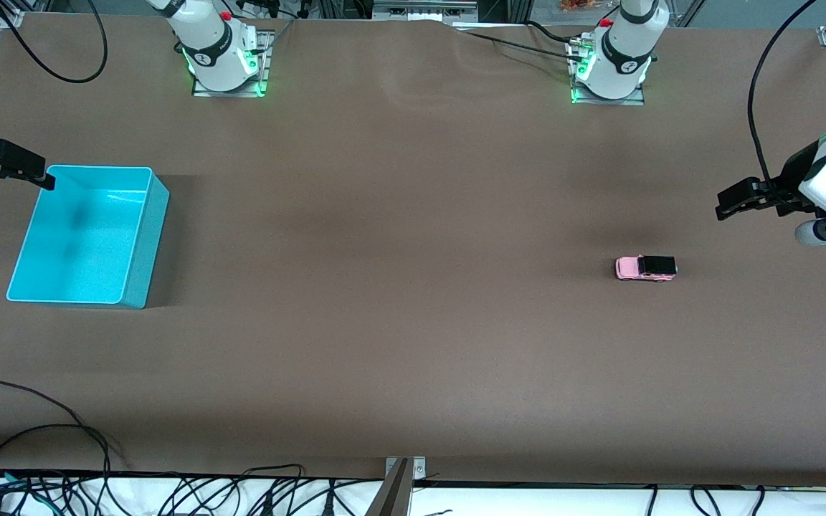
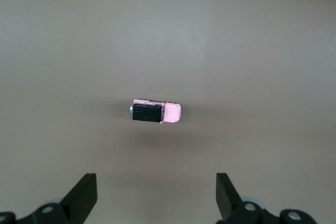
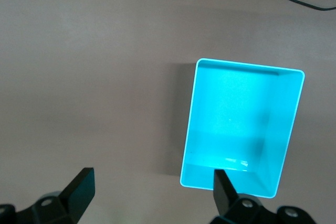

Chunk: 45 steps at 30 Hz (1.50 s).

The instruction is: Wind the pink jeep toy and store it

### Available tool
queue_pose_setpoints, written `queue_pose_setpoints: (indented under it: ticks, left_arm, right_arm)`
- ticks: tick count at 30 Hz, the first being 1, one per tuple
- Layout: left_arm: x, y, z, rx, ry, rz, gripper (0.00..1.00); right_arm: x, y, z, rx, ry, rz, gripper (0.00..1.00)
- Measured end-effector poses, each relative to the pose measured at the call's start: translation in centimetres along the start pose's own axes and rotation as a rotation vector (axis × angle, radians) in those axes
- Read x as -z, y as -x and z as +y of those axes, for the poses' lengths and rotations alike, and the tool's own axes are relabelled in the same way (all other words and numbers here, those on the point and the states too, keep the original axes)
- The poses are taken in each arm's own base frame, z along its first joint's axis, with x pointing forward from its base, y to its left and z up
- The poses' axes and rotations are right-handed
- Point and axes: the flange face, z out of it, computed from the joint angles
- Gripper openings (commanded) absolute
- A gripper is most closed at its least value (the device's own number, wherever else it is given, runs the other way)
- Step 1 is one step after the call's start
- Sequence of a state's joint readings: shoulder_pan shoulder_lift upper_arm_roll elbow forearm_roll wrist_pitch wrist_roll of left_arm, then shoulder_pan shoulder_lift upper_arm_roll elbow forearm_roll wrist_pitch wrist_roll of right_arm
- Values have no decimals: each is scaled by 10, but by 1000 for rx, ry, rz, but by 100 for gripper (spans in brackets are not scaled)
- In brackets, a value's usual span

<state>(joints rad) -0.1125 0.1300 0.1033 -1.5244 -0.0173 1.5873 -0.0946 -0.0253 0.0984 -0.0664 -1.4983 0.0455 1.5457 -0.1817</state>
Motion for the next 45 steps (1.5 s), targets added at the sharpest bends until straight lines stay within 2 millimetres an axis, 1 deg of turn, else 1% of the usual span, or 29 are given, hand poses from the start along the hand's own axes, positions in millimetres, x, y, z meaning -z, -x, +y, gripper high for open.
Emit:
queue_pose_setpoints:
  ticks: [21, 30, 45]
  left_arm:
    - [-4, 0, 15, -24, -2, -6, 100]
    - [-9, -2, 15, -25, -4, -15, 100]
    - [-10, -3, 16, -25, -5, -17, 100]
  right_arm:
    - [0, 0, 0, 0, 0, 0, 100]
    - [0, 0, 0, 0, 0, 0, 100]
    - [0, 0, 0, 0, 0, 0, 100]
